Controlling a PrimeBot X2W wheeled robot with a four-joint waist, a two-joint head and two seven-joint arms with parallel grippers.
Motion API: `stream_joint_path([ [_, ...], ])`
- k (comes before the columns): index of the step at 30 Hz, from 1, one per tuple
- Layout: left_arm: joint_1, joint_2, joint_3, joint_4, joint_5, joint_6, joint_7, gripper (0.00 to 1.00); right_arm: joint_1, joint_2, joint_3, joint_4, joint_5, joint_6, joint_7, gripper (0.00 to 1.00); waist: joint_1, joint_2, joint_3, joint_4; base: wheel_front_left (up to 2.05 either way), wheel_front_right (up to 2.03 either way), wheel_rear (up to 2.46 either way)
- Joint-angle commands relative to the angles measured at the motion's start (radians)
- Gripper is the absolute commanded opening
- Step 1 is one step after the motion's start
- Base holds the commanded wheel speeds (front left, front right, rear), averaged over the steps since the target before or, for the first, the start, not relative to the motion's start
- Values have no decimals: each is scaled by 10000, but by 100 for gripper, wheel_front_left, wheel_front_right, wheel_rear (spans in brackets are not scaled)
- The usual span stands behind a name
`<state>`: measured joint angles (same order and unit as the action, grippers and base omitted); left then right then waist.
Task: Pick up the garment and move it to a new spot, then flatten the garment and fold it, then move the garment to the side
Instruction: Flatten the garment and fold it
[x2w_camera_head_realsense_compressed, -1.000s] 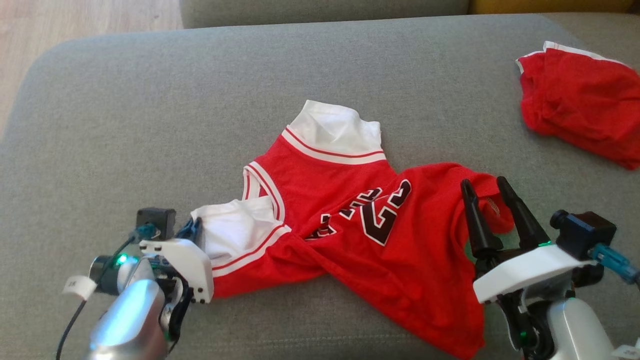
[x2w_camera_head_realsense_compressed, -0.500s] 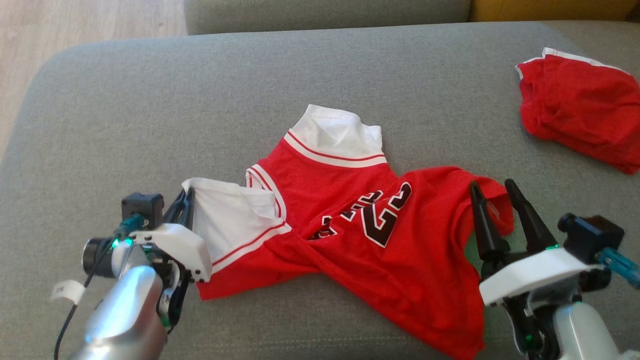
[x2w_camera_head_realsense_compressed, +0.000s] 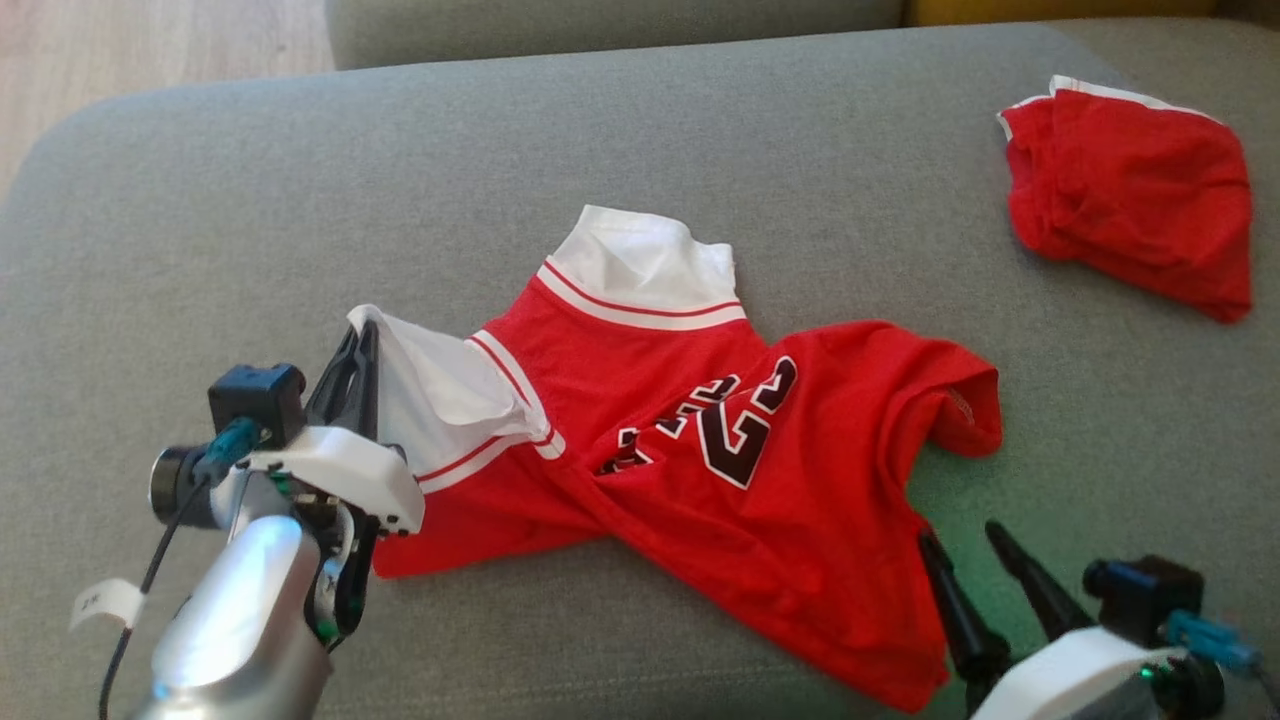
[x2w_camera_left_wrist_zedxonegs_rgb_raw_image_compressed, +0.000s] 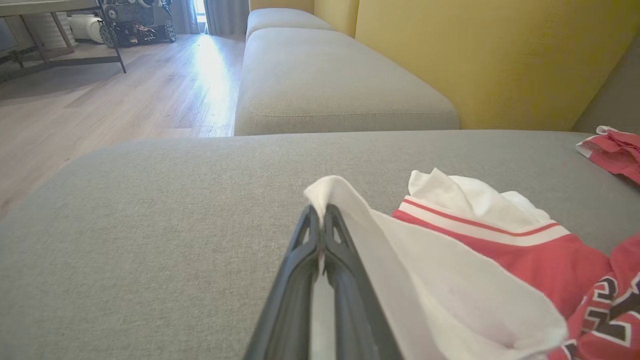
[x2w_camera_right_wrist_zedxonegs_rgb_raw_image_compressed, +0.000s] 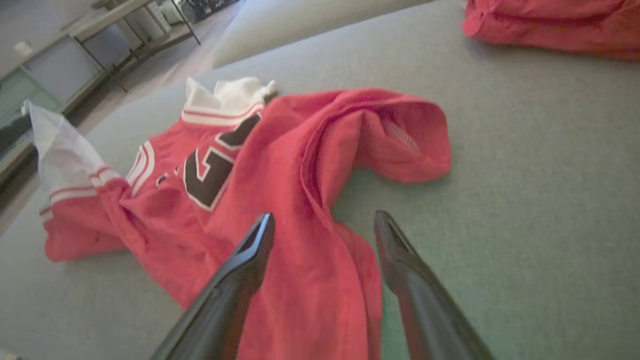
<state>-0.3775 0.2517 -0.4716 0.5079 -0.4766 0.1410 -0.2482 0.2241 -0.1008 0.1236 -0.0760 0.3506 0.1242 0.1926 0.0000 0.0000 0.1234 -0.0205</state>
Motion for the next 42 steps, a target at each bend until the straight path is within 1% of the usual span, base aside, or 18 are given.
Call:
stream_joint_path([
  [1,-307,367,424,-371,105,77,-121,0,-107,-274,284,-425,-28,65,106,100,0,0,67,-50,0,0,0],
  [6,-310,362,402,-658,174,78,-127,0,281,-680,649,-326,159,65,994,100,0,0,231,-100,0,0,0],
  [9,-340,336,376,-721,198,69,-128,0,361,-727,836,-84,321,65,1615,100,0,0,299,-61,0,0,0],
  [14,-405,294,304,-746,225,11,-130,0,323,-696,1029,323,362,65,2166,100,0,0,385,43,0,0,0],
  [19,-425,324,255,-708,236,-47,-131,0,246,-604,976,528,214,65,2108,100,0,0,388,103,0,0,0],
  [24,-413,345,210,-710,239,-64,-132,0,157,-212,425,971,-474,65,1814,100,0,0,359,159,0,0,0],
  [28,-417,386,178,-732,239,-53,-132,0,67,82,178,1263,-795,65,1690,100,0,0,352,163,0,0,0],
  [37,-503,434,82,-815,244,-34,-106,0,-349,285,48,1919,-927,65,1465,100,0,0,456,172,0,0,0],
  [42,-544,474,40,-876,240,-13,-75,0,-570,353,180,2288,-805,65,1397,100,0,0,519,198,0,0,0],
])
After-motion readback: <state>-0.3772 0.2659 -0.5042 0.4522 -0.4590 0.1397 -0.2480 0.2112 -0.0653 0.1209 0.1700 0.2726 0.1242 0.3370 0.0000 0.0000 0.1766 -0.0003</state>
